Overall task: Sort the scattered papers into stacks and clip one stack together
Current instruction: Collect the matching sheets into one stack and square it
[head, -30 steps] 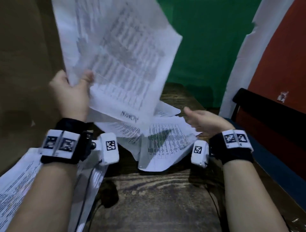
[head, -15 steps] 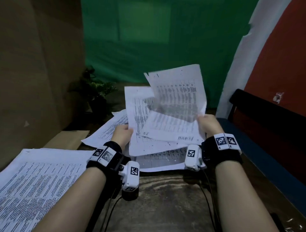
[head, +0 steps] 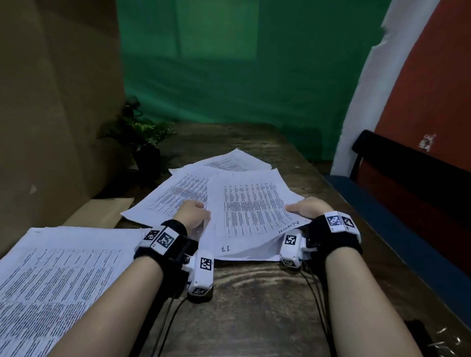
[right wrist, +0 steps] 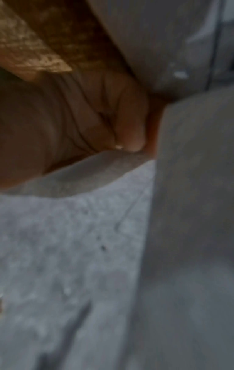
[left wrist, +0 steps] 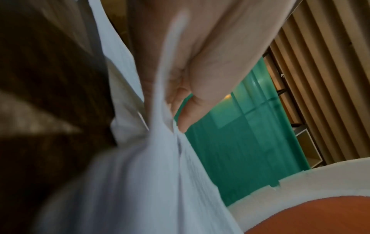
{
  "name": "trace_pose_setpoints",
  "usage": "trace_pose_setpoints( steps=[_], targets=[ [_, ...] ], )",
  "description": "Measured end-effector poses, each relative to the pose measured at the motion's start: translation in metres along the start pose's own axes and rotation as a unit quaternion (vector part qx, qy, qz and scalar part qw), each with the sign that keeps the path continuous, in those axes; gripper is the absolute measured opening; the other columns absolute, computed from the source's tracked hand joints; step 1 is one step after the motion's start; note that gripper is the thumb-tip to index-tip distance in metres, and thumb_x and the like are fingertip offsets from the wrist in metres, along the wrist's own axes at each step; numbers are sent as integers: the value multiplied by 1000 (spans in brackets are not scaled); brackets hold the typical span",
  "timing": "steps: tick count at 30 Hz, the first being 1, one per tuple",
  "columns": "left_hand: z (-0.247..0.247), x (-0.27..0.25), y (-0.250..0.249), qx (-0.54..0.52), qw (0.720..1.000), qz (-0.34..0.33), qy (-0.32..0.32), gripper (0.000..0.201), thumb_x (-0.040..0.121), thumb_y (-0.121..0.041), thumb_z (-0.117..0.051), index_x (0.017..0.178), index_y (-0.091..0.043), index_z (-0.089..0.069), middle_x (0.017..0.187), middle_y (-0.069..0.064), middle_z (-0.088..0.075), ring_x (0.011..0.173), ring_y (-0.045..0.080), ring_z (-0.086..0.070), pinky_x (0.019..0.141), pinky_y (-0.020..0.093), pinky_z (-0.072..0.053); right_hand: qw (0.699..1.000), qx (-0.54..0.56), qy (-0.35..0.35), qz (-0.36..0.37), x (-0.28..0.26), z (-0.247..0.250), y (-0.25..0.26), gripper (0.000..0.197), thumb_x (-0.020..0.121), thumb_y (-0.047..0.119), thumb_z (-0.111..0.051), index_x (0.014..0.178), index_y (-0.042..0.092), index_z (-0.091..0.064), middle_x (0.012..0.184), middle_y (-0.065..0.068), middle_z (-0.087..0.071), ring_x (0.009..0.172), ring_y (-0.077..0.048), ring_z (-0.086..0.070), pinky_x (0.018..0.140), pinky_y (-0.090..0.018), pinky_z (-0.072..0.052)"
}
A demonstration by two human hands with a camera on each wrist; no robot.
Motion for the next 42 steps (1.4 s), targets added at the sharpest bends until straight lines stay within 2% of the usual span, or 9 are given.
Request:
trace_pose_setpoints(
  steps=[6,12,16,20,28,33,35,37,42],
  targets=[
    [83,61,37,-11,970,96,-225,96,46,-42,-70,134,-24,-35,139,18,-37,124,42,-42,94,54,-46,995,-94,9,11,-18,13,12,44,88,45,-67,111,9,-59,101,-6,-57,74,-17,-53,61,-29,-39],
    [91,14,15,-160,944,138,-253,95,80,-11,-70,149,-33,-8,151,20,-16,125,41,-42,80,44,-51,1000,-1,3,30,-23,37,25,44,90,44,-64,108,3,-62,88,-5,-66,67,-16,-61,59,-26,-48],
    [105,29,28,-159,933,174,-271,115,52,-18,-86,142,-36,-17,144,16,-33,120,40,-47,79,55,-49,959,247,50,130,-52,54,47,30,94,28,-61,116,7,-58,90,-13,-66,69,-19,-65,57,-26,-54],
    [95,18,18,-127,962,166,-174,57,81,-16,-72,130,-5,-44,123,14,-55,103,32,-62,39,31,-48,932,283,107,198,-72,45,67,25,95,26,-60,114,11,-61,105,-17,-70,83,-20,-68,69,-27,-55],
    [100,21,23,-100,973,150,-147,58,87,-19,-65,137,-4,-41,130,12,-49,98,28,-56,60,37,-45,965,-227,81,107,-25,-16,51,50,90,52,-57,130,22,-61,131,1,-60,116,-20,-58,104,-42,-46],
    [82,9,10,-31,991,122,-47,41,89,-13,-66,120,8,-50,104,18,-62,94,31,-65,42,26,-50,960,-254,77,89,-17,-18,48,55,87,57,-57,130,22,-61,131,2,-60,117,-20,-57,105,-41,-44],
    [77,7,8,-4,995,95,-32,35,86,-12,-69,113,8,-59,95,17,-67,86,29,-66,59,32,-57,962,-251,68,86,-16,-20,49,55,87,56,-58,129,21,-61,130,1,-61,117,-21,-57,104,-41,-45],
    [73,6,5,21,997,36,-58,26,86,-7,-64,109,6,-64,104,20,-68,91,30,-66,82,38,-54,962,-251,63,88,-19,-21,52,53,89,53,-58,128,19,-61,129,0,-61,116,-21,-58,103,-39,-45],
    [74,-24,-54,143,932,-229,-243,11,94,-5,-45,95,-1,-55,95,18,-59,90,29,-54,74,34,-39,980,-172,49,91,-20,-19,55,74,87,69,-47,134,12,-54,126,-7,-61,112,-25,-60,98,-44,-49]
  ],
)
Point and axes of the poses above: each hand's wrist, its own x-axis towards the middle knuckle, its own z-axis out of the back of the hand, y = z × x, the point moved 3 cm from there along x, towards the middle knuckle
